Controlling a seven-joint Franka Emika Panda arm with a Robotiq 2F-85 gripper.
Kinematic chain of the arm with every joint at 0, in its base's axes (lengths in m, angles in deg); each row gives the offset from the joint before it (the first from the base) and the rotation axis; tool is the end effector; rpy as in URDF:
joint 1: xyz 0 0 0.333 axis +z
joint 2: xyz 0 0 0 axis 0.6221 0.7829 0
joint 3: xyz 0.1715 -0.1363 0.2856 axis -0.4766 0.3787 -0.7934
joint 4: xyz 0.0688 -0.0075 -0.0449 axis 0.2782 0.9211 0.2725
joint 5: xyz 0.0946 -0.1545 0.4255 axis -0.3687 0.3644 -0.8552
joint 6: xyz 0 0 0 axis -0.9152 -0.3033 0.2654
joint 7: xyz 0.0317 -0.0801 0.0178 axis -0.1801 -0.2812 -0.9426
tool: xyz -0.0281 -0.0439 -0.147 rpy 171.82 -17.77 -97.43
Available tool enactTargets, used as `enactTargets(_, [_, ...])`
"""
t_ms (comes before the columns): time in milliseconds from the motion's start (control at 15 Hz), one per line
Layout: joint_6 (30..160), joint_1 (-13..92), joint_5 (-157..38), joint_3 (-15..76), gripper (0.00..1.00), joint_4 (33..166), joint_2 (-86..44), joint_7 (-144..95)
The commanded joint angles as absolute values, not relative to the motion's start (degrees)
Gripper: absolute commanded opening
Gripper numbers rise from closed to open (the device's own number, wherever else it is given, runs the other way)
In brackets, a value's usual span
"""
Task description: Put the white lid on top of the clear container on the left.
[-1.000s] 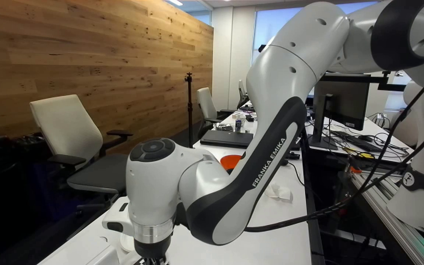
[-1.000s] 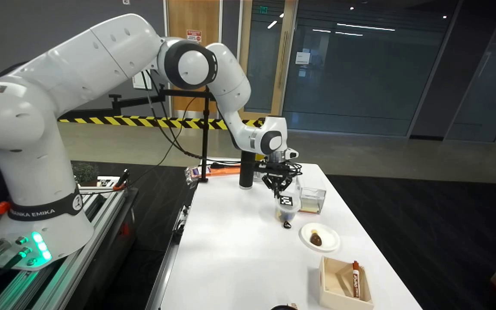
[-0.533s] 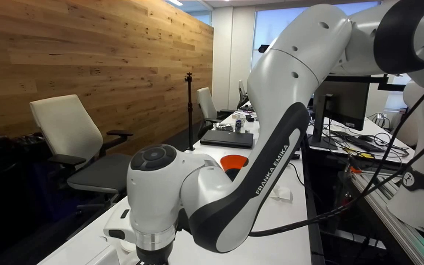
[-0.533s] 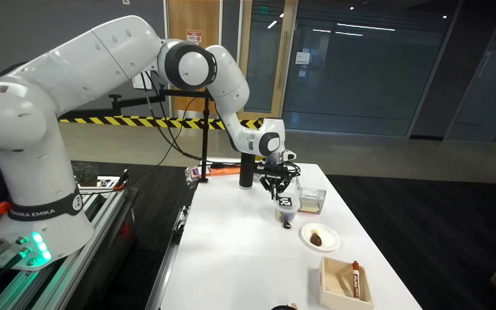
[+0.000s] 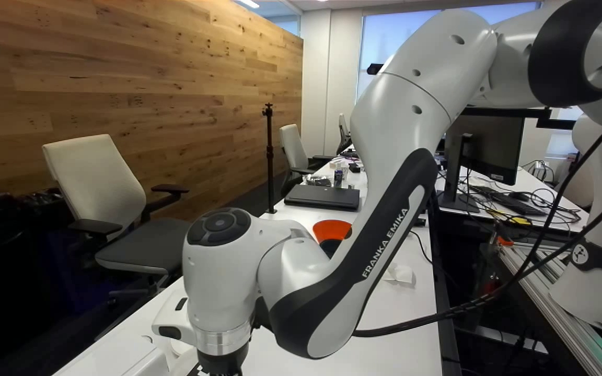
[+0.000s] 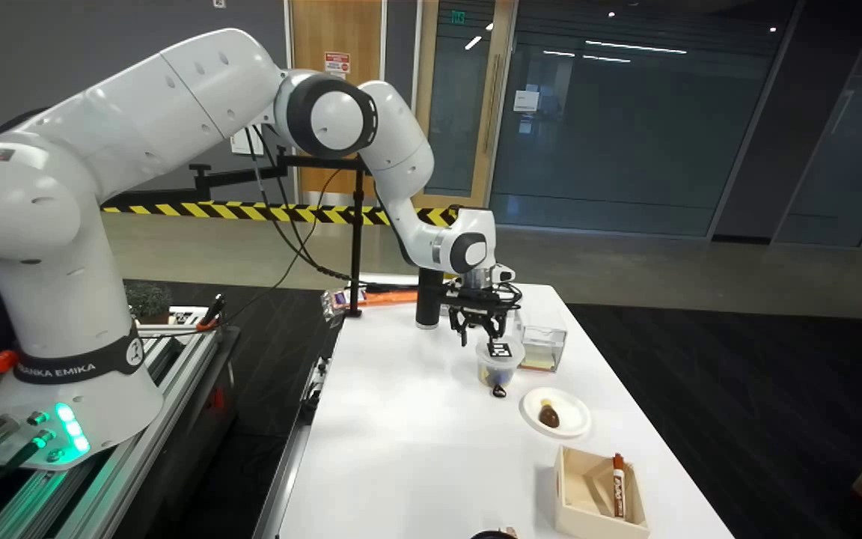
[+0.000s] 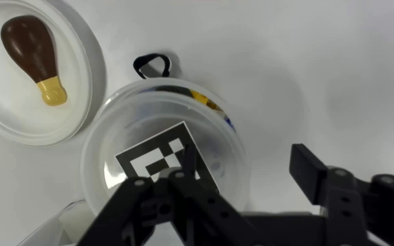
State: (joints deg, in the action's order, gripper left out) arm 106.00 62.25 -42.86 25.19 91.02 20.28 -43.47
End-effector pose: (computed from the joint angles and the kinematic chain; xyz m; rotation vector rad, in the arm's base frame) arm 0.7227 0.3316 0.0008 2.6269 1.3714 0.1300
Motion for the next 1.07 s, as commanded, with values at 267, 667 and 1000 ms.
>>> enactTargets(267, [104.87, 62.36, -41.06, 27.33, 1.0, 93.75, 17.22, -38.5])
enactTargets(667, [101.06, 62.09, -41.98, 26.68, 1.0, 90.81, 15.6, -36.42])
enactTargets(1000, [97.79, 61.83, -42.17, 25.71, 0.59, 86.74, 17.02, -36.81])
